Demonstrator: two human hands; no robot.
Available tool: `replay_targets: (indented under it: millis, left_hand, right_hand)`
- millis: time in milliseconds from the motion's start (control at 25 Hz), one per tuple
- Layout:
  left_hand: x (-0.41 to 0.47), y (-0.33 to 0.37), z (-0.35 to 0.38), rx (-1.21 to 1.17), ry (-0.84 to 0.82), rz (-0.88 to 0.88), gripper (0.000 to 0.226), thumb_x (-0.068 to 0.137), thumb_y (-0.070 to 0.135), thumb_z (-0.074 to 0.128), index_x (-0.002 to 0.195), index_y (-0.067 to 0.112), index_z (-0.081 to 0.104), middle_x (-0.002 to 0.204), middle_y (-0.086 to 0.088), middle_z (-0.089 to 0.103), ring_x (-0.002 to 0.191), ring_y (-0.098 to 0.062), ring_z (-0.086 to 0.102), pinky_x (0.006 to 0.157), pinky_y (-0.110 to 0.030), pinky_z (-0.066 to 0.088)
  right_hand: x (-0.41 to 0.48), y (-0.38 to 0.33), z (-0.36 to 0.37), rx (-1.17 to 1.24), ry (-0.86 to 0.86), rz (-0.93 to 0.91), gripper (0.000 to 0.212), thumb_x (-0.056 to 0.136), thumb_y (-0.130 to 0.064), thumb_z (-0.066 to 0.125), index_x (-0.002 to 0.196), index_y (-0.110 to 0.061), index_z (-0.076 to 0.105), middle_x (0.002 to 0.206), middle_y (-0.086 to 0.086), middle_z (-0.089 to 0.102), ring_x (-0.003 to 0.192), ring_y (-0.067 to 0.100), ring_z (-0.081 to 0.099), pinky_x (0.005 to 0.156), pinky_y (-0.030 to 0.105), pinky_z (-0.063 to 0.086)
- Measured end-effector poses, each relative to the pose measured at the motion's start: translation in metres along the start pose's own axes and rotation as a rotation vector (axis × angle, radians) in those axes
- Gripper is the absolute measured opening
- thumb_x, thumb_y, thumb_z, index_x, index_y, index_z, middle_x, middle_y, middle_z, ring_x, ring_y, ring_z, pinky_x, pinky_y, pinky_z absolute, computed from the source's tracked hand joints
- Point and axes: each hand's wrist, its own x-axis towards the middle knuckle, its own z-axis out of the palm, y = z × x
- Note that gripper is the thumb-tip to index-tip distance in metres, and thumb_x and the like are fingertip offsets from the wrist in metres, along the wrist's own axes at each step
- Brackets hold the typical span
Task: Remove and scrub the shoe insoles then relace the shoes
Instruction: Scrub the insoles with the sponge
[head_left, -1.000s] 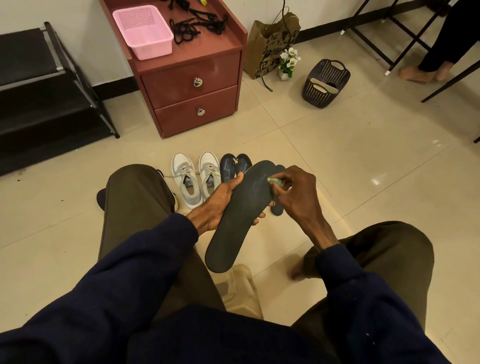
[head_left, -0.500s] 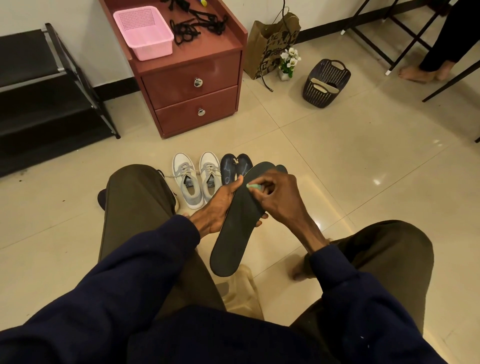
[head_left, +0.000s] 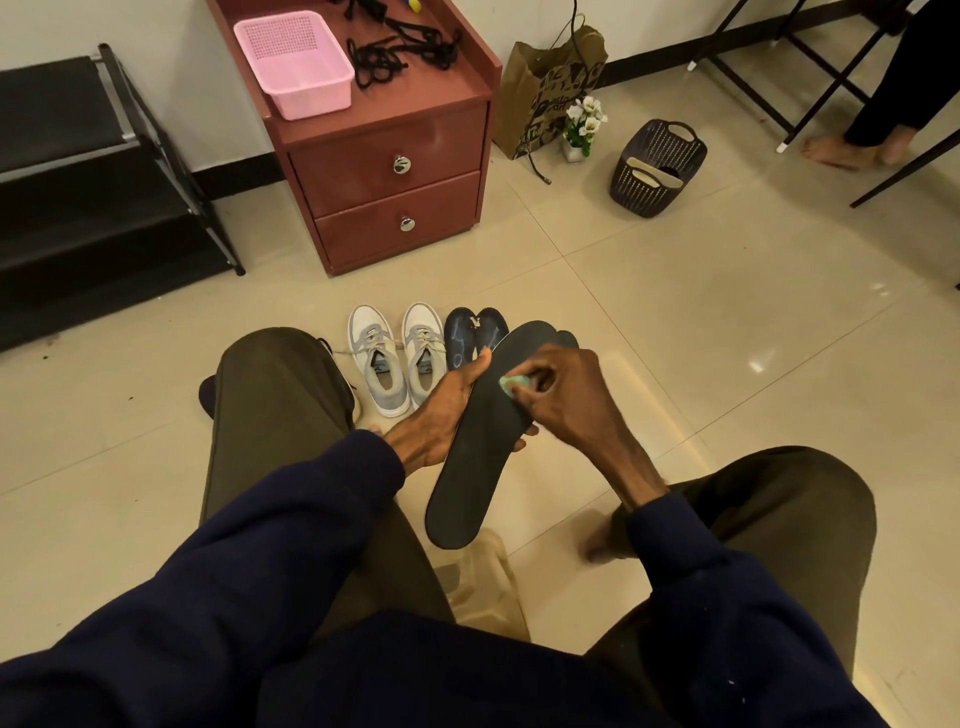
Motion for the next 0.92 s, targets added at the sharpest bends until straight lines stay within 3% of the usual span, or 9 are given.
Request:
replay_targets:
  millis: [80,200,320,480,680,720,920]
  left_hand:
    - [-0.002,0.003,0.003,-0.001,-0.020,-0.006,0.075,0.101,0.066,0.042,0.140,0.005,0.059,0.129,-0.028,0.062,0.095,-0.039,0.066,0.081,-0.046,0.056]
    - [-0.003,0.002,0.005,0.042,-0.072,-0.013,0.078,0.101,0.068,0.036,0.143,0.005,0.056,0.143,-0.028,0.055,0.099,-0.036,0.063,0.082,-0.044,0.056]
    - [-0.001,0.000,0.004,0.114,-0.070,-0.045,0.080,0.100,0.070,0.039,0.144,0.005,0.055,0.143,-0.030,0.054,0.104,-0.039,0.065,0.083,-0.046,0.058]
    - [-0.002,-0.002,0.007,0.206,-0.022,-0.056,0.074,0.101,0.067,0.038,0.138,0.006,0.059,0.129,-0.030,0.065,0.102,-0.041,0.068,0.080,-0.046,0.061]
    - [-0.006,-0.002,0.009,0.156,0.057,-0.021,0.070,0.104,0.064,0.033,0.139,0.009,0.058,0.119,-0.027,0.069,0.094,-0.039,0.071,0.076,-0.045,0.061]
    - [-0.005,-0.001,0.009,0.144,0.051,-0.017,0.070,0.104,0.064,0.033,0.139,0.008,0.058,0.120,-0.028,0.068,0.093,-0.038,0.071,0.076,-0.045,0.060]
    - [-0.002,-0.002,0.009,0.126,-0.030,-0.022,0.071,0.104,0.055,0.032,0.143,0.000,0.054,0.136,-0.037,0.055,0.101,-0.041,0.063,0.085,-0.046,0.053]
  right_hand:
    - [0.005,0.013,-0.009,-0.077,0.181,0.049,0.008,0.086,-0.018,0.079,0.091,-0.013,0.081,0.084,-0.002,0.070,0.070,0.006,0.062,0.062,0.009,0.046]
    - [0.004,0.025,-0.010,-0.051,0.389,0.139,0.007,0.088,-0.016,0.075,0.093,-0.013,0.079,0.089,-0.001,0.071,0.078,0.008,0.062,0.070,0.023,0.055]
    - [0.005,0.021,-0.003,0.062,0.514,0.186,0.011,0.089,-0.020,0.076,0.098,-0.013,0.076,0.092,-0.003,0.071,0.080,0.004,0.064,0.071,0.013,0.053]
    - [0.004,0.014,0.003,0.089,0.476,0.176,0.010,0.089,-0.020,0.077,0.097,-0.015,0.076,0.094,-0.004,0.072,0.081,0.000,0.065,0.073,0.012,0.054]
    - [-0.001,-0.005,0.000,0.120,0.012,-0.033,0.008,0.084,-0.015,0.082,0.092,-0.014,0.080,0.086,-0.003,0.071,0.075,0.004,0.065,0.064,0.011,0.047]
    - [0.001,-0.005,-0.003,0.102,-0.002,-0.033,0.009,0.084,-0.016,0.083,0.092,-0.014,0.080,0.086,-0.003,0.072,0.074,0.002,0.064,0.063,0.010,0.046]
    - [0.007,0.020,-0.011,0.068,0.393,0.152,0.009,0.088,-0.021,0.079,0.094,-0.016,0.077,0.090,-0.005,0.072,0.080,0.005,0.066,0.071,0.022,0.057]
